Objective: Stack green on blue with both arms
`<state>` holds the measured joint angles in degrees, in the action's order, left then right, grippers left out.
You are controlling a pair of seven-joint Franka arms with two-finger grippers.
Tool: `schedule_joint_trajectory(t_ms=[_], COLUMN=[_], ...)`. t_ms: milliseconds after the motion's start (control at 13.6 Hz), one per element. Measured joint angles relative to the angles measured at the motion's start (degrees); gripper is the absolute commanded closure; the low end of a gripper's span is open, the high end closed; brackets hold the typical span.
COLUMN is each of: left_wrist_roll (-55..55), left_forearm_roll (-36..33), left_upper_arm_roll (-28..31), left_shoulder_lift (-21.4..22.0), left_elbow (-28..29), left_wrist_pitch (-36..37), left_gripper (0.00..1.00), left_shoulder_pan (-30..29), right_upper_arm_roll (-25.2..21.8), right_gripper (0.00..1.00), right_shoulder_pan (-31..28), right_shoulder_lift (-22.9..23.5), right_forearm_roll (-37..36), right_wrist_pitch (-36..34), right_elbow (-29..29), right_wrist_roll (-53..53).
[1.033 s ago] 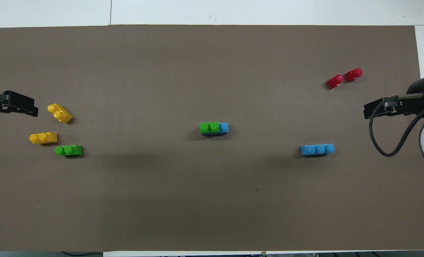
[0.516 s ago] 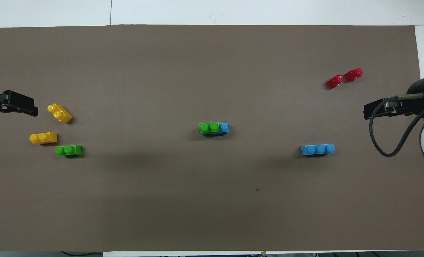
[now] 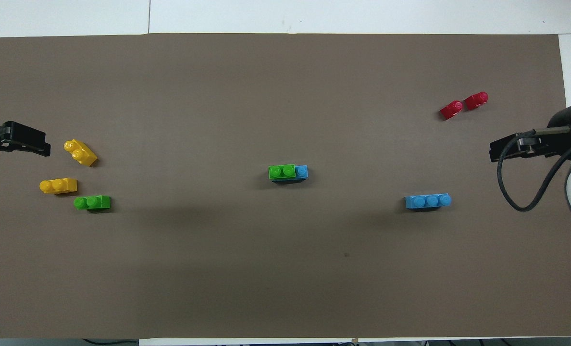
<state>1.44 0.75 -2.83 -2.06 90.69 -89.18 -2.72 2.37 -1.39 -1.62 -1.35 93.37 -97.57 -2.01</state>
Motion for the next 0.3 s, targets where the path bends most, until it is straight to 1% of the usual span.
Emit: schedule_joint_trajectory(t_ms=[295], left_wrist_roll=[0.0], left_forearm_roll=[0.0], left_upper_arm_roll=[0.0], left_shoulder_lift=[0.0], left_elbow=[0.0], left_wrist_pitch=[0.0], left_gripper=[0.00], left_shoulder_pan=[0.0], right_upper_arm_roll=[0.0], right_gripper=[0.00], right_shoulder_pan=[0.0], right_shoulder_lift=[0.0], right_forearm_roll=[0.0], right_wrist_pitch=[-0.3], right_elbow=[0.0], right_wrist_roll=[0.0])
